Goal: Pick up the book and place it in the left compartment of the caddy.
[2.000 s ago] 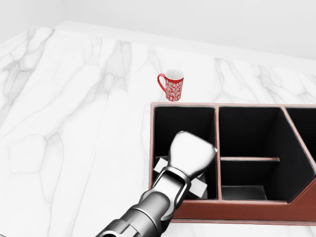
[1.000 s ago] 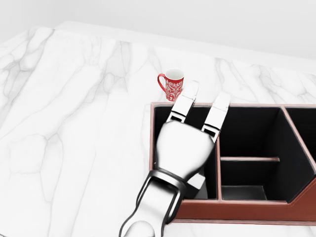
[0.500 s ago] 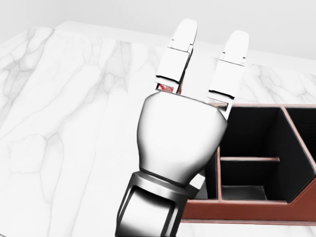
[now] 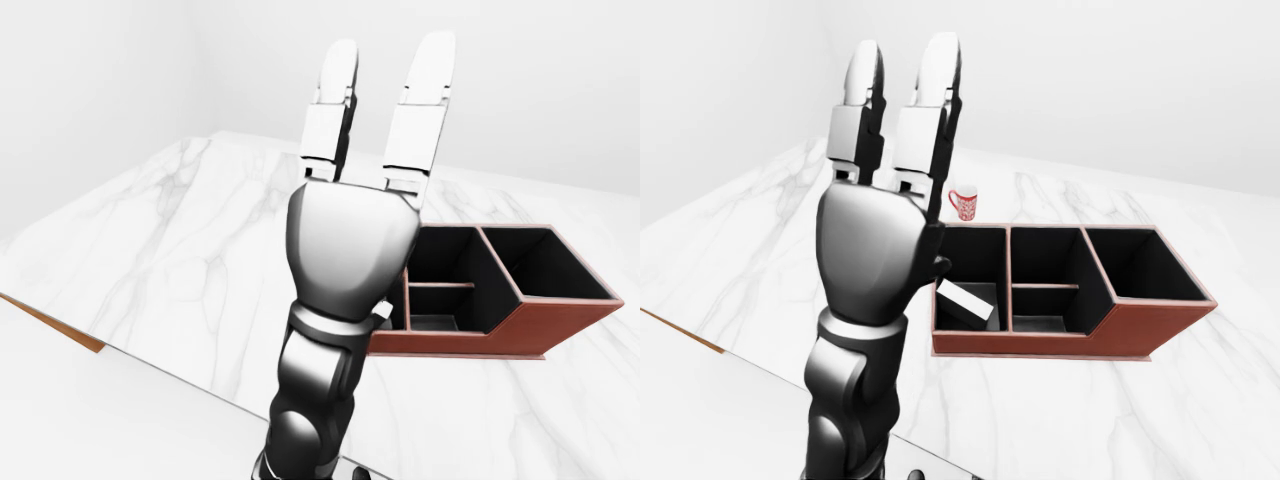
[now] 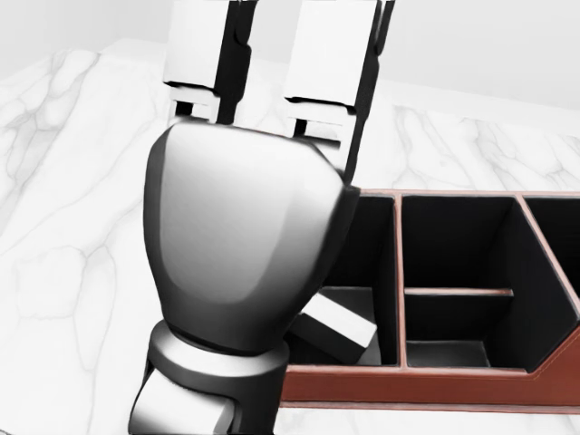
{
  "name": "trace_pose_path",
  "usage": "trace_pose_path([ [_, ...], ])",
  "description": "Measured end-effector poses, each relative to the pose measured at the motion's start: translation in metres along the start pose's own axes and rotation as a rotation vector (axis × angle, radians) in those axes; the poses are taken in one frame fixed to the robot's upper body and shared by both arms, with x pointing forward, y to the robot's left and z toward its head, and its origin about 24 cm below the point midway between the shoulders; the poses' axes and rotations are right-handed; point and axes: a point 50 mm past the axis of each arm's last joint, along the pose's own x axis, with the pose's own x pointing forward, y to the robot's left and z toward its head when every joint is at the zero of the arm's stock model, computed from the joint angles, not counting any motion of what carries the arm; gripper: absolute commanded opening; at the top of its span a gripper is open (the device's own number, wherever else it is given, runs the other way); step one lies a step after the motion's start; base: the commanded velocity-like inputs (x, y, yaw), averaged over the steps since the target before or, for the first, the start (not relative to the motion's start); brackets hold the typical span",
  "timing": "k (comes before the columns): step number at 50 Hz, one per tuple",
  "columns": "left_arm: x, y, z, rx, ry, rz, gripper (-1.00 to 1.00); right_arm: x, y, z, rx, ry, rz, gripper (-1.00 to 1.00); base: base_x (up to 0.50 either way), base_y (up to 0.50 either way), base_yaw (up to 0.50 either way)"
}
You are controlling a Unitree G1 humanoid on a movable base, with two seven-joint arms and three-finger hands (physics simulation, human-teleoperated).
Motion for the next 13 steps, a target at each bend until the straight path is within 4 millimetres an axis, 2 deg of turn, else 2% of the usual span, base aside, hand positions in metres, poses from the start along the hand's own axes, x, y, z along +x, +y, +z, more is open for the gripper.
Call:
trace_pose_path([
  [13, -0.009, 0.028, 0.005, -0.299, -0.036, 0.152, 1.0, -0.001, 0.001, 0.001, 0.002, -0.003, 0.004, 1.0, 0.0, 0.0, 0.0],
])
